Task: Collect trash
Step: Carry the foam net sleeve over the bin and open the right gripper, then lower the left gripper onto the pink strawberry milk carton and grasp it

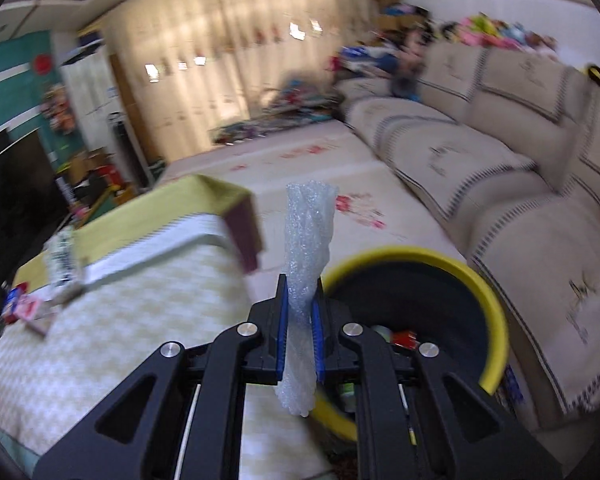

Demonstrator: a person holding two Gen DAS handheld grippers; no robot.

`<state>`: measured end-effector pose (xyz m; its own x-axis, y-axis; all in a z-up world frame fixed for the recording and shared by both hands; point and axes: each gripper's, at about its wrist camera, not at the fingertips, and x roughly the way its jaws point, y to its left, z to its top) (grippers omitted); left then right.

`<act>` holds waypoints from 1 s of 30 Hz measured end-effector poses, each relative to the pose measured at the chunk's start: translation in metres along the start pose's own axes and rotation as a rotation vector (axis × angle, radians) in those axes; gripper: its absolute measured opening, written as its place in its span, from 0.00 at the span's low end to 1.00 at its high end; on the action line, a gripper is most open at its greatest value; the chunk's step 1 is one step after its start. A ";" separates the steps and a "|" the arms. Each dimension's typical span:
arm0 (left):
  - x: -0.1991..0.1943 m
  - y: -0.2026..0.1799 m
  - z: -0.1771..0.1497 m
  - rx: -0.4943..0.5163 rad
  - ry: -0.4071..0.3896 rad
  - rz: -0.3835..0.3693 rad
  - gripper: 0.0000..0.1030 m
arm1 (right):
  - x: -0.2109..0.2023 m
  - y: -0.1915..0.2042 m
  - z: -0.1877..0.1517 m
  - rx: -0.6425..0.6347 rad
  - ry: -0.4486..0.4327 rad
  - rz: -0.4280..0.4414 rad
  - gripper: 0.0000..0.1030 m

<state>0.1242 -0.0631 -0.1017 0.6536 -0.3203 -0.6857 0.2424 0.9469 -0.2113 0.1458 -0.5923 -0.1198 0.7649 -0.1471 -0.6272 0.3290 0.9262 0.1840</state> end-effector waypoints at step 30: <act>0.053 0.036 0.060 0.162 0.036 0.070 0.94 | 0.026 -0.025 -0.017 0.049 0.036 -0.032 0.49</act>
<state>0.2106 -0.0478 -0.1045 0.6480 -0.2495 -0.7196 0.3110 0.9491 -0.0490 0.1482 -0.6132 -0.1540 0.7334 -0.1625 -0.6601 0.3800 0.9032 0.1998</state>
